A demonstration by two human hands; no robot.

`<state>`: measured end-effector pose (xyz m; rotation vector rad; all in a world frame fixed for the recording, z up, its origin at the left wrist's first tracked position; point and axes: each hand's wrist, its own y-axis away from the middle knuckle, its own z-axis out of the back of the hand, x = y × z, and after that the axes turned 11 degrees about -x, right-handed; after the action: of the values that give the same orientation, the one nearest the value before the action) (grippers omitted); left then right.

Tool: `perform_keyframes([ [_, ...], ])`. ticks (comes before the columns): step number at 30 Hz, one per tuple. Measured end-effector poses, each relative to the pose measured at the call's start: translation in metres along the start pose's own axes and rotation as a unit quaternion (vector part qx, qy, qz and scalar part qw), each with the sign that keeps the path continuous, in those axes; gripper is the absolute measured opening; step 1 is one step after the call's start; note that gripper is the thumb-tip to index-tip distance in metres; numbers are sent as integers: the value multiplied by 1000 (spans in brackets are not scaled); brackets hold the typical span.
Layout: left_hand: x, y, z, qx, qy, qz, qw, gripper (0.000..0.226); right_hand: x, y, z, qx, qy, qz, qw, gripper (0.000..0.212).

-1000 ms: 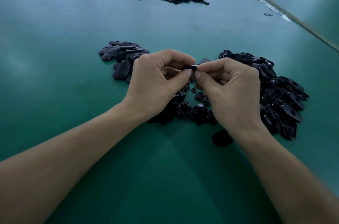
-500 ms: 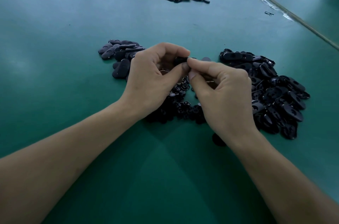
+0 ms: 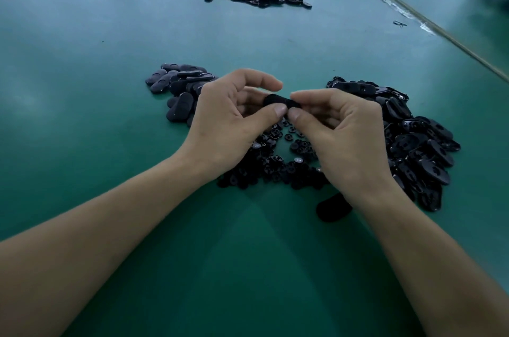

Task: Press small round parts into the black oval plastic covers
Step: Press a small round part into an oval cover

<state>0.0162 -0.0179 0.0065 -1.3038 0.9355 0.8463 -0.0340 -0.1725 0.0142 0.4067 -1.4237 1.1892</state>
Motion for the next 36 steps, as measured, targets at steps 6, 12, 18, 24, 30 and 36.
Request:
perform_keyframes([
  [6,3,-2,0,0,7,6,1000,26,0,-2,3,5,-9,10,1000,18],
  [12,4,-2,-1,16,-1,6,1000,26,2,-2,4,6,46,30,998,15],
  [18,5,-3,-2,6,-5,19,1000,27,4,-5,2,8,87,30,996,11],
  [24,4,-1,-1,-2,-24,6,1000,23,3,-5,6,12,65,25,997,13],
  [30,3,1,-2,-6,-41,2,999,21,4,-5,9,26,64,14,998,11],
  [36,7,-3,0,-81,-31,18,996,19,4,-6,13,-28,274,92,957,25],
])
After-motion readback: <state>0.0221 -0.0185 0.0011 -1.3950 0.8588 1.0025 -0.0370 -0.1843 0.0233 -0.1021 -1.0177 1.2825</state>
